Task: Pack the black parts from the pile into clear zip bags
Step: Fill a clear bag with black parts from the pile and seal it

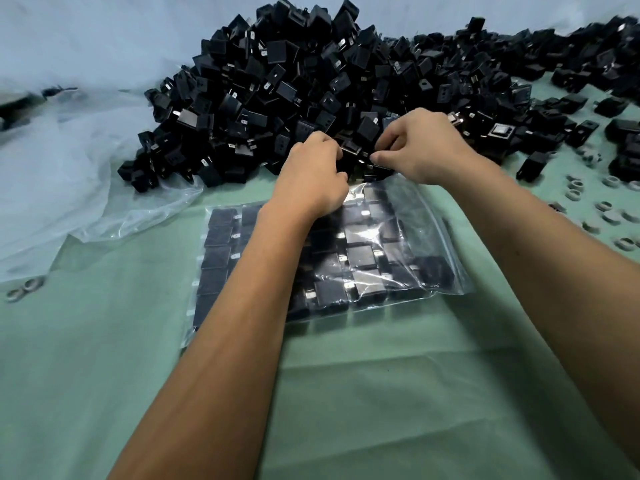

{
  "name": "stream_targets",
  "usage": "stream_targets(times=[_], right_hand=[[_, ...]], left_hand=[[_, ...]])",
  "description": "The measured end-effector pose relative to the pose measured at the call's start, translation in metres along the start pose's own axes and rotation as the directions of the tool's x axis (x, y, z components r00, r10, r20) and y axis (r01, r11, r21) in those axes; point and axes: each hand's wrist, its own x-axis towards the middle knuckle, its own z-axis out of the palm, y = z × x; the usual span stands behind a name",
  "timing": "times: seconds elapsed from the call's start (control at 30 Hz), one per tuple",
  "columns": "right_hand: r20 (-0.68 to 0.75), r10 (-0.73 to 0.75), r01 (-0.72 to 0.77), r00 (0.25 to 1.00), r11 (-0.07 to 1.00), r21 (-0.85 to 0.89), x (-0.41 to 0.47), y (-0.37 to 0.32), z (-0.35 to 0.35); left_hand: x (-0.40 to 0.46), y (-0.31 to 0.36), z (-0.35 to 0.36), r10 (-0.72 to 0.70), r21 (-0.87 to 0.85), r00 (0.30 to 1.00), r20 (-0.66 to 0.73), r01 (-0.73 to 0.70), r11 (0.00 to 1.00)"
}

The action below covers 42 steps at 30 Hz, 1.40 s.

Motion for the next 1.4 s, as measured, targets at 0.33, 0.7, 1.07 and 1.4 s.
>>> stream_targets(times=[0.33, 0.7, 1.07, 1.4], right_hand=[[0.124, 0.143, -0.12, 0.982, 0.976, -0.182, 0.008, -0.031, 0.002], [-0.034, 0.196, -0.127, 0.98, 0.748, 0.652, -0.075, 0.065, -0.012], [0.219, -0.128, -0.056, 0.967, 0.733, 0.678, -0.107, 0.071, -0.015], [0.228, -0.21, -0.026, 0.951, 0.678, 0.735, -0.106, 0.077, -0.015]], left_hand=[[0.0, 0.0, -0.003, -0.051, -0.059, 0.998, -0.034, 0.049, 0.997], [-0.013, 0.037, -0.016, 0.277, -0.199, 0.96, -0.039, -0.279, 0.939], [-0.018, 0.046, -0.004, 0.378, -0.251, 0.905, 0.197, -0.326, 0.911], [-0.018, 0.044, -0.01, 0.396, -0.282, 0.903, 0.164, -0.342, 0.896]])
